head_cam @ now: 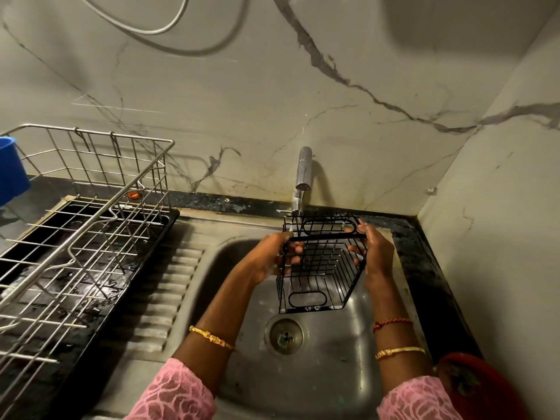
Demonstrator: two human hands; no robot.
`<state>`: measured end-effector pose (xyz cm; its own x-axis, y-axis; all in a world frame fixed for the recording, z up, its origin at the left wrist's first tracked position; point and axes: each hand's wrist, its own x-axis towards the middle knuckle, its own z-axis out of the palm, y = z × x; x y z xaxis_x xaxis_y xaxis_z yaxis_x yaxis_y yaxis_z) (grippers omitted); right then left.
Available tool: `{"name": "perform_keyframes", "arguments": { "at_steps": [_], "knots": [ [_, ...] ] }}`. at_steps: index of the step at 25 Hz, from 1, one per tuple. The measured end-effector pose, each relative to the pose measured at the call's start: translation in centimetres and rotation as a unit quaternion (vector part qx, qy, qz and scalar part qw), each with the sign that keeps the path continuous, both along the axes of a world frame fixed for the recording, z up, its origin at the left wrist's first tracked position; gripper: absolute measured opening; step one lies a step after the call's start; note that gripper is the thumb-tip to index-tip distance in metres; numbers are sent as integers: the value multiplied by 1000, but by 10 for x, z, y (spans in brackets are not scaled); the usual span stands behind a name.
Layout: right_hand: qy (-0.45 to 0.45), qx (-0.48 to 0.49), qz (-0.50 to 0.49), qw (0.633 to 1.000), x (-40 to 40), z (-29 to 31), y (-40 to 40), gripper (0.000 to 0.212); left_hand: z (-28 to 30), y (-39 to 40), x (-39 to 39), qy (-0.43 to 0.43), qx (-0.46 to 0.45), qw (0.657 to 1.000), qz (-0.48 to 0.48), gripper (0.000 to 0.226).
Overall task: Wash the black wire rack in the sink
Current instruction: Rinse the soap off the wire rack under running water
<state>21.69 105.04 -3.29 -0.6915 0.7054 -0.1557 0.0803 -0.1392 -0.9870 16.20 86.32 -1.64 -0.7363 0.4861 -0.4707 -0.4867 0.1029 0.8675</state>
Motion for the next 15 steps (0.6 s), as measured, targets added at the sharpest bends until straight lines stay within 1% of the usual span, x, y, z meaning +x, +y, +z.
{"name": "perform_keyframes", "arguments": {
  "at_steps": [10, 15],
  "knots": [
    [1, 33, -6, 999, -5, 4, -6, 20, -5, -6, -9, -14, 10, 1000, 11, 29],
    [-2, 43, -11, 999, -2, 6, -2, 20, -8, 0, -11, -8, 9, 1000, -16, 32]
  ]
}}
